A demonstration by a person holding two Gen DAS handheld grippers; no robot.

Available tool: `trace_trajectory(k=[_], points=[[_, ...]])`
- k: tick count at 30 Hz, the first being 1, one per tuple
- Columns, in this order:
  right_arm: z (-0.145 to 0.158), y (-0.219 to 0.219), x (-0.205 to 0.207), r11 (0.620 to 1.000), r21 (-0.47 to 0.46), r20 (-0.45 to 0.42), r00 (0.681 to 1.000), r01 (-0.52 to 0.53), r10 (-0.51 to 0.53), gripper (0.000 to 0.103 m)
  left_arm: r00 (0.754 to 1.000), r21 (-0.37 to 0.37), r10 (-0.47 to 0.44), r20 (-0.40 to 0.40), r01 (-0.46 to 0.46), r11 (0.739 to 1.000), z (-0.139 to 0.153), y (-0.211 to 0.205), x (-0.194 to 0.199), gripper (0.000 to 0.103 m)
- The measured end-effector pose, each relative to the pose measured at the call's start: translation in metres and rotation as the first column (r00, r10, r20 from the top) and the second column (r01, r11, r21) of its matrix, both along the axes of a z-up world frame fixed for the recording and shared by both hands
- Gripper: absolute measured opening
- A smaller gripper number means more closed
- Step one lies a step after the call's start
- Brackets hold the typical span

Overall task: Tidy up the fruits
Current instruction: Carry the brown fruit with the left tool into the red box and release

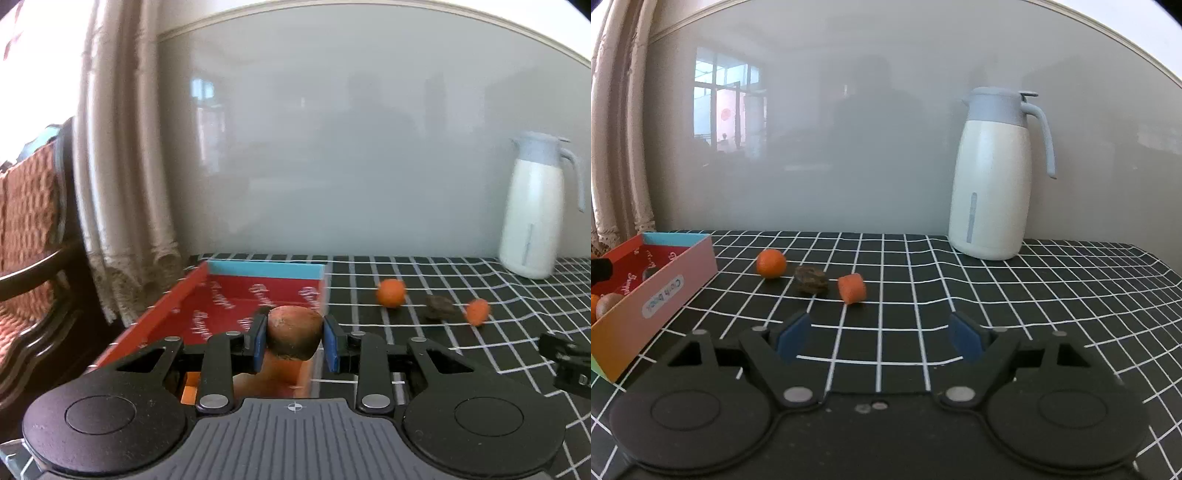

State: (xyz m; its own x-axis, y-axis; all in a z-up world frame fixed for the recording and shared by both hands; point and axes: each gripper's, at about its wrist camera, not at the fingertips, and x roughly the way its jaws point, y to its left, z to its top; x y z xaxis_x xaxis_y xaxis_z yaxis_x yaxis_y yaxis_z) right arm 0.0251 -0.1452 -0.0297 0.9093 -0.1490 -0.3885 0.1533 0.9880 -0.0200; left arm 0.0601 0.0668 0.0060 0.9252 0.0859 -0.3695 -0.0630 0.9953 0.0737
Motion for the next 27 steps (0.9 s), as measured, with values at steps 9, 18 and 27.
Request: trace_trajectory(k=[9,18,27], points=[[0.000,0.024,0.004,1.000,-0.004,0.002,1.000,-0.030,0.030,0.081,0.998,0.011,0.060,-0.026,-0.060,0.998,-0.012,0.031,0.004,0.032],[0.002,0.038,0.010,0.999,-0.002,0.012,0.999,-0.047,0.048,0.081,0.993,-0.001,0.105,-0.051,-0.105,0.994,-0.018,0.054,0.011,0.032],[0.001,0.047,0.013,0.998,-0.008,0.013,0.998,-0.057,0.058,0.082,0.990,0.003,0.115,-0.082,-0.115,0.993,-0.025,0.055,0.013,0.033]])
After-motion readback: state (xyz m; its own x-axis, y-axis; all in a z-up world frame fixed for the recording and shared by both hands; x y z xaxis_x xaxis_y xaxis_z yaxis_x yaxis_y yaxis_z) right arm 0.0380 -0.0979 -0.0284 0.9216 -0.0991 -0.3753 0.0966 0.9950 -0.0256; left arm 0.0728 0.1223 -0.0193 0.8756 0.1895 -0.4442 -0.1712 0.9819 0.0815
